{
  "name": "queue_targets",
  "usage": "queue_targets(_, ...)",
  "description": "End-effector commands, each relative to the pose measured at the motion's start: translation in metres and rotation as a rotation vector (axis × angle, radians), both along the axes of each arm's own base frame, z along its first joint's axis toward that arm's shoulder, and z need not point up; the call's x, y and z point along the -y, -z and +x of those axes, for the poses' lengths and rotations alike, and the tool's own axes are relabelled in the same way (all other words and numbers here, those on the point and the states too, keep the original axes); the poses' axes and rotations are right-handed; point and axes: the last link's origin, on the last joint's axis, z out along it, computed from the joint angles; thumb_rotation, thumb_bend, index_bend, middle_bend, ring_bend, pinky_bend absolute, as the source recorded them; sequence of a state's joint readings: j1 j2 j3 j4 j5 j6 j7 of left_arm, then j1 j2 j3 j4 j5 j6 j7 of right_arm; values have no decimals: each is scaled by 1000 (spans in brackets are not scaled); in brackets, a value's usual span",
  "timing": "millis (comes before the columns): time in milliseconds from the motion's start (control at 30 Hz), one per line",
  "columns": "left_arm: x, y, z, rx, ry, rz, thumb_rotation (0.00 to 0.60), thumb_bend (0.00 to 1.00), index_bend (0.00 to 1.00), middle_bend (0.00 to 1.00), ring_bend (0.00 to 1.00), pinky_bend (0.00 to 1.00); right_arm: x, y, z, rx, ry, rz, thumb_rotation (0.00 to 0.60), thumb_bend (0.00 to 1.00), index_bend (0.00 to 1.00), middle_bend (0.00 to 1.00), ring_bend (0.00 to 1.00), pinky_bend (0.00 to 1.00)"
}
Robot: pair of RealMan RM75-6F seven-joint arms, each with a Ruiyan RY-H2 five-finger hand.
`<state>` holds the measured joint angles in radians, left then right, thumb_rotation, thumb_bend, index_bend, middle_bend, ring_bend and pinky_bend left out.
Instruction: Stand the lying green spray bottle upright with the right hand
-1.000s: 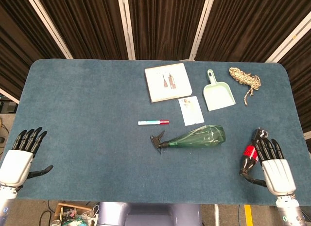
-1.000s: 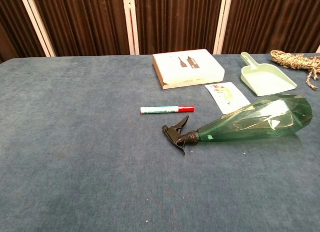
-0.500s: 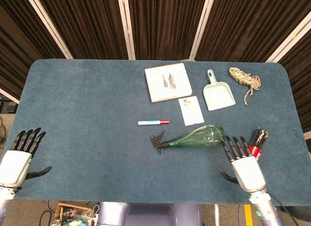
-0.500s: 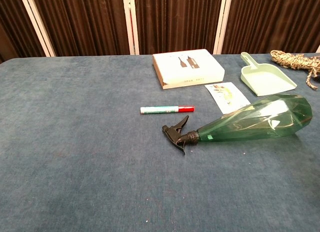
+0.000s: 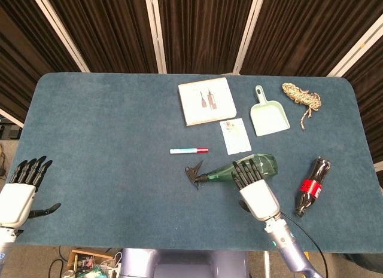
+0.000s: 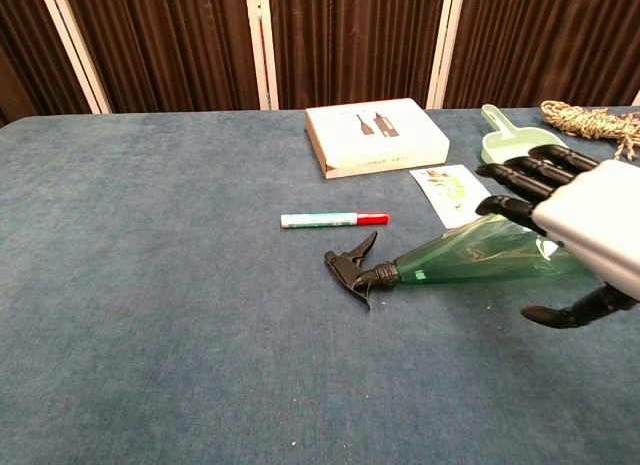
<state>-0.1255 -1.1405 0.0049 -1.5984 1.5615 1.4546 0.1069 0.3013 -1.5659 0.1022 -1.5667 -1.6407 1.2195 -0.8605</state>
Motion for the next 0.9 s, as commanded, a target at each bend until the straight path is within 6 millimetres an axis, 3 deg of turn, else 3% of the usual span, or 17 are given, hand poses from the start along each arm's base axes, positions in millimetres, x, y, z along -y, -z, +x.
queue_targets(33,-2,0,0,0,-8,5,600,79,0,0,0,46,1,3,10,6,-15,4,600,254,194,0,0,0)
queue_targets(500,-7,1,-2,-7,-26,1,600,80,0,0,0,45,29,40,26,-174,-58,59,600,283,221,0,0,0)
queue_targets(900,-13,3,-7,-24,-68,13,600,81,0,0,0,46,56,43,26,-211,-62,59,600,286,234,0,0,0)
